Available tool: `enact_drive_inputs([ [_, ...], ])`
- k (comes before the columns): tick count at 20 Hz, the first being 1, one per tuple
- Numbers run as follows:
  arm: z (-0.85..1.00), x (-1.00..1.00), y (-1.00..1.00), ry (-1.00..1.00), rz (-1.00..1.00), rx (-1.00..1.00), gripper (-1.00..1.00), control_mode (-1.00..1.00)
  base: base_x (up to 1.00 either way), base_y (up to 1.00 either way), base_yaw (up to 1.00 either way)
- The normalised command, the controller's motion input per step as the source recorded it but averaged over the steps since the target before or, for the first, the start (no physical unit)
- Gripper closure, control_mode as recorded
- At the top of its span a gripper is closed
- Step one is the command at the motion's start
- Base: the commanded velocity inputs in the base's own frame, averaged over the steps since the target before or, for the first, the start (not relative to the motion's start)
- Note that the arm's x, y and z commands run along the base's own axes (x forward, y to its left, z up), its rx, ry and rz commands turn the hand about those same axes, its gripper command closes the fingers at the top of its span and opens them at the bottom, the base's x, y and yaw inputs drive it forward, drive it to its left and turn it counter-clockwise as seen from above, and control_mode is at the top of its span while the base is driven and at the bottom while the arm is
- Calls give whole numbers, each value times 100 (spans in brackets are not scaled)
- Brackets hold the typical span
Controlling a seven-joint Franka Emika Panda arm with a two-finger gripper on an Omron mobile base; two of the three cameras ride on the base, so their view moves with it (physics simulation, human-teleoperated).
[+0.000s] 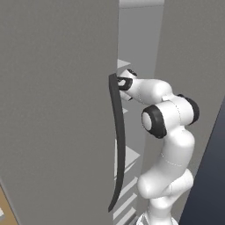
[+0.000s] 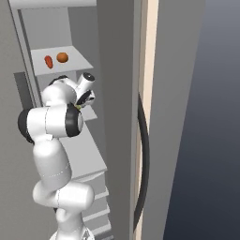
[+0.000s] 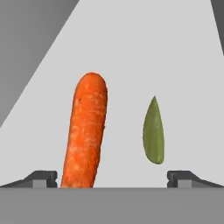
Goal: Take the lemon wedge and carrot from the second highest rack and move them to the highest rack where the tangerine and carrot are located, to maximize freezer space. Close the freezer door after rearranging.
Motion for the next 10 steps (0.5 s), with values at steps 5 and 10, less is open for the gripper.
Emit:
enact_drive_inputs([
  [5, -11, 29, 8, 0, 0, 0, -100, -100, 0, 0, 0],
  [10, -11, 29, 5, 0, 0, 0, -100, -100, 0, 0, 0],
])
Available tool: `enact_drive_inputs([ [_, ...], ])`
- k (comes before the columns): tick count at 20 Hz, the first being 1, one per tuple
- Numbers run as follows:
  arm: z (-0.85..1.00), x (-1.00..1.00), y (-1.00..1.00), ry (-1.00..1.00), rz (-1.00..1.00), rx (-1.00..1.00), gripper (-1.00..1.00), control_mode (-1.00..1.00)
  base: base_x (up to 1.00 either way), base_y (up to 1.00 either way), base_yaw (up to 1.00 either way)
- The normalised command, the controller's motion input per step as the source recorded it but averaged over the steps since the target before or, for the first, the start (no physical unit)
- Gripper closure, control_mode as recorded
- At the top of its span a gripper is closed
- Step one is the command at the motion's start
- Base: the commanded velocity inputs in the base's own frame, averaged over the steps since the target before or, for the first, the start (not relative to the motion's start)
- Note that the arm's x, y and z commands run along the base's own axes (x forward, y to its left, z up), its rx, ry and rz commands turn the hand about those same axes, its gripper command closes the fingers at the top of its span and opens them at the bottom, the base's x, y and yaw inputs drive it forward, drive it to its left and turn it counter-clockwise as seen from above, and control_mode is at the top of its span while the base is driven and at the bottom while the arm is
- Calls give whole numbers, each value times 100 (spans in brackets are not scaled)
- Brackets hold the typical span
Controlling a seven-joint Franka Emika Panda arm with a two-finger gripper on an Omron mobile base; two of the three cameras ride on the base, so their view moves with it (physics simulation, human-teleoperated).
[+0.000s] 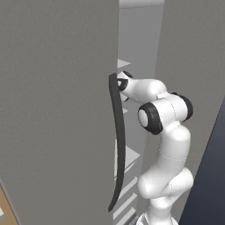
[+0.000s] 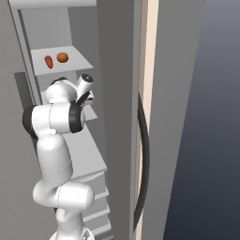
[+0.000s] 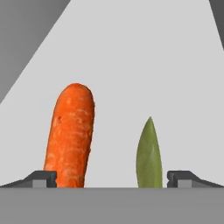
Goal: Take the lemon wedge and carrot from the second highest rack and move them to the highest rack where the tangerine and carrot are located, to maximize freezer space. Close the freezer door after rearranging.
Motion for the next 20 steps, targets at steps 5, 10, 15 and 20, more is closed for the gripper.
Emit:
enact_drive_inputs([
  [5, -14, 25, 0, 0, 0, 0, -100, -100, 0, 0, 0],
  [10, -10, 20, 0, 0, 0, 0, -100, -100, 0, 0, 0],
  [15, -3, 13, -1, 0, 0, 0, -100, -100, 0, 0, 0],
  [20, -1, 1, -8, 0, -4, 0, -100, -100, 0, 0, 0],
])
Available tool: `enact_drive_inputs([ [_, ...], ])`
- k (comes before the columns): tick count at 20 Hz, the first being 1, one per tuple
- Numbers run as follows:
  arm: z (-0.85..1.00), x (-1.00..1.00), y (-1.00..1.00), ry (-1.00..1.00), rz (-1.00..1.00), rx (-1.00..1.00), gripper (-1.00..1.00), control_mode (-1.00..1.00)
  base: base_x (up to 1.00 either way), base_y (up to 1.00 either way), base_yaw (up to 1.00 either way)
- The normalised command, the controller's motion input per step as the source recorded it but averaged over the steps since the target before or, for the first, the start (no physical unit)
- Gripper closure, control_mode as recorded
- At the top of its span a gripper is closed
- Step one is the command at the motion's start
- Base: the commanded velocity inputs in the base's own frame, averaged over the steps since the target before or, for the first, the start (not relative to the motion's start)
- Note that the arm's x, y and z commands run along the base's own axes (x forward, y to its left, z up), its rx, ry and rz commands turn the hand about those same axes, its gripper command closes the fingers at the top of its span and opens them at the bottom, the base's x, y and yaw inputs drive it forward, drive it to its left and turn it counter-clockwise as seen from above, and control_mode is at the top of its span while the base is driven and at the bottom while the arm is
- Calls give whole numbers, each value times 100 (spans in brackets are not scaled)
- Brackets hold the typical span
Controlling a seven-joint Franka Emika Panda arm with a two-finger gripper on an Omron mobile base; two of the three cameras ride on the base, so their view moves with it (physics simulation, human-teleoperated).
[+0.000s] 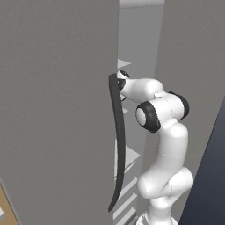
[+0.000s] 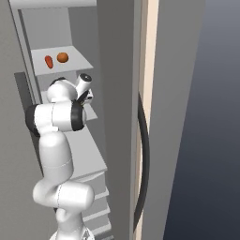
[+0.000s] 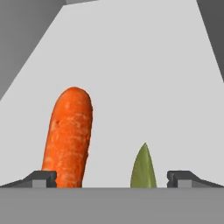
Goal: Take the lemon wedge and carrot from the second highest rack and move them to the highest rack where the tangerine and carrot are located, to maximize freezer space. Close the freezer door after rearranging.
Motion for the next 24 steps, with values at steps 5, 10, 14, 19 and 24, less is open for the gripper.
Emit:
enact_drive_inputs([
  [5, -1, 0, -12, 0, -8, 0, -100, -100, 0, 0, 0],
  [10, -1, 1, -14, 0, -8, 0, -100, -100, 0, 0, 0],
  [14, -5, 0, -18, 0, -7, 0, -100, -100, 0, 0, 0],
  [19, -4, 2, -18, 0, -10, 0, -100, -100, 0, 0, 0],
  [24, -20, 15, -13, 0, -5, 0, -100, -100, 0, 0, 0],
])
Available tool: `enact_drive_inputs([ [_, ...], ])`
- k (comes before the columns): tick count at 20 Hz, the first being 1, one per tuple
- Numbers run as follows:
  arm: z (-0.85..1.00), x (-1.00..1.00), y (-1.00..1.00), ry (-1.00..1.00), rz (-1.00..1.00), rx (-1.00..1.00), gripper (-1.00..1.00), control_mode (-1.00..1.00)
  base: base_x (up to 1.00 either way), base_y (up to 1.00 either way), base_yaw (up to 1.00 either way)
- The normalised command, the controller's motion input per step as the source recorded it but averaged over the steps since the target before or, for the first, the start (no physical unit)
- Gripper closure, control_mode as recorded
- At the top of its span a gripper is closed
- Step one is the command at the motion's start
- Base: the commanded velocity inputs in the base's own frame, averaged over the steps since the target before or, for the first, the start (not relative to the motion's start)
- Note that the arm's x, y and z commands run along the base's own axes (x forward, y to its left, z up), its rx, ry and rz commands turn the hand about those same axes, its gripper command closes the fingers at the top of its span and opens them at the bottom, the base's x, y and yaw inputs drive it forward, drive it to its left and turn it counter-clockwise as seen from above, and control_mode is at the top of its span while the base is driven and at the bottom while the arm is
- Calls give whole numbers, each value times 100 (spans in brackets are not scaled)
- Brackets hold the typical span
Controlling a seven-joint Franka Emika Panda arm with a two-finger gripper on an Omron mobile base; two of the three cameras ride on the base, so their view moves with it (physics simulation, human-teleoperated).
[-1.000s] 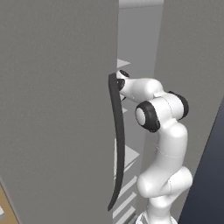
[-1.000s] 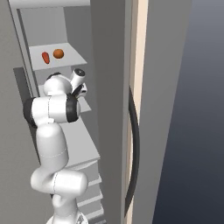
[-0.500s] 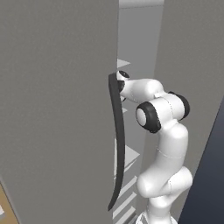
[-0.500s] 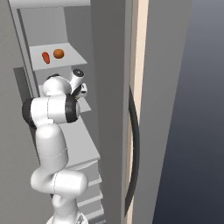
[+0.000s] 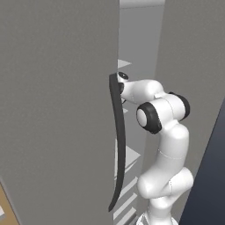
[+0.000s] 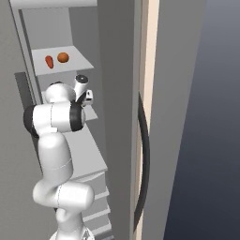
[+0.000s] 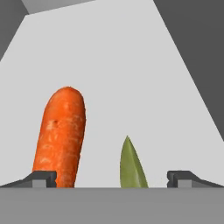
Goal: Take the lemon wedge and carrot from the second highest rack and move them to the highest rack where the tangerine and carrot are located, to maximize freezer space. Close the freezer door after rearranging.
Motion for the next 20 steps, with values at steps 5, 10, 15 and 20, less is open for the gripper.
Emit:
enact_drive_inputs([
  [5, -28, 11, -15, 0, 0, 0, -100, -100, 0, 0, 0],
  [10, -33, 2, -16, 0, 0, 0, -100, -100, 0, 0, 0],
  [15, -35, -2, -12, 0, 0, 0, -100, -100, 0, 0, 0],
  [20, -29, -11, 0, 0, 0, -3, -100, -100, 0, 0, 0],
])
